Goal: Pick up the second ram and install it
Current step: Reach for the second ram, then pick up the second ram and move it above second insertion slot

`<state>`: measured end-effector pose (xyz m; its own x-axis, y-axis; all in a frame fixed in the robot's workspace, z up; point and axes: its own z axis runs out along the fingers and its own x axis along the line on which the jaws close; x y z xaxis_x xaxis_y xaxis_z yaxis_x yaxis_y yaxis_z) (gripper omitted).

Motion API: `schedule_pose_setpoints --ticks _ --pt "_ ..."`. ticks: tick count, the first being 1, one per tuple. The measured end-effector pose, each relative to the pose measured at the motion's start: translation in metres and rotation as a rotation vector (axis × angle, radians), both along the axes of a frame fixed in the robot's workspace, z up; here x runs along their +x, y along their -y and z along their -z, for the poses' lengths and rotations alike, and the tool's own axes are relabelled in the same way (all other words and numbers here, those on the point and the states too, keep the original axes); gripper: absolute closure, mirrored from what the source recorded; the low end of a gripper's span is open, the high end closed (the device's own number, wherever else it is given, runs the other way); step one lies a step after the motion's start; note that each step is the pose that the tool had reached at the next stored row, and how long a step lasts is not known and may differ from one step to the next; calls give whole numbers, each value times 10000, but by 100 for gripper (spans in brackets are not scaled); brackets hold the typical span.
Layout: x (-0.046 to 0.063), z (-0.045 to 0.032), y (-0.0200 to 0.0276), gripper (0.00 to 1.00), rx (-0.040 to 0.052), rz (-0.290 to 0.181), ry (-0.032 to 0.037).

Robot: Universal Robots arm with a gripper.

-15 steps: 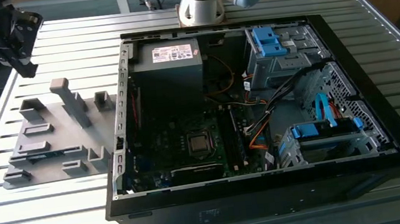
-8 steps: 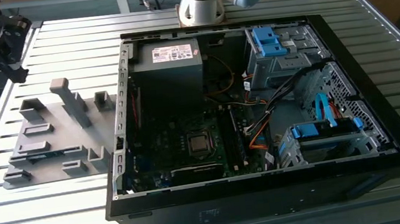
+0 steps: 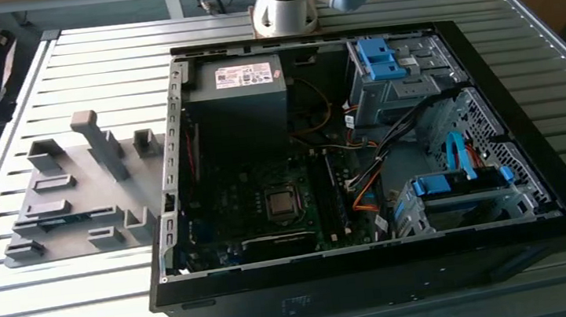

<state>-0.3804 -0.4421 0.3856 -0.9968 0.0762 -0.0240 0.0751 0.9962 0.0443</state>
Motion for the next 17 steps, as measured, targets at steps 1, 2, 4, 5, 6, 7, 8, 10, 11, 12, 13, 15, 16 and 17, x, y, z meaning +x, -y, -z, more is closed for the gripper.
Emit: schedule_pose_setpoints --ticks 1,2,4,5,6,7,8,10,11,12,13,15,16,17 --pt "-24 0 2 89 0 0 0" --pt "-48 0 4 89 -1 0 -1" --pt "-101 1 7 89 -1 -1 -1" --pt "-128 1 8 89 -1 -1 -1" --pt "-154 2 9 89 0 -1 0" --pt "-182 3 11 89 0 0 0" --pt "-208 3 12 89 0 1 0" --pt "-261 4 15 89 0 0 0" --pt "-288 4 17 89 -1 0 -1" --pt "-311 4 18 89 -1 0 -1" --pt "-328 5 19 89 0 0 0" --pt "-336 4 20 89 -1 0 -1" --pt "-339 5 20 89 0 0 0" --pt "-342 4 20 89 0 0 -1"
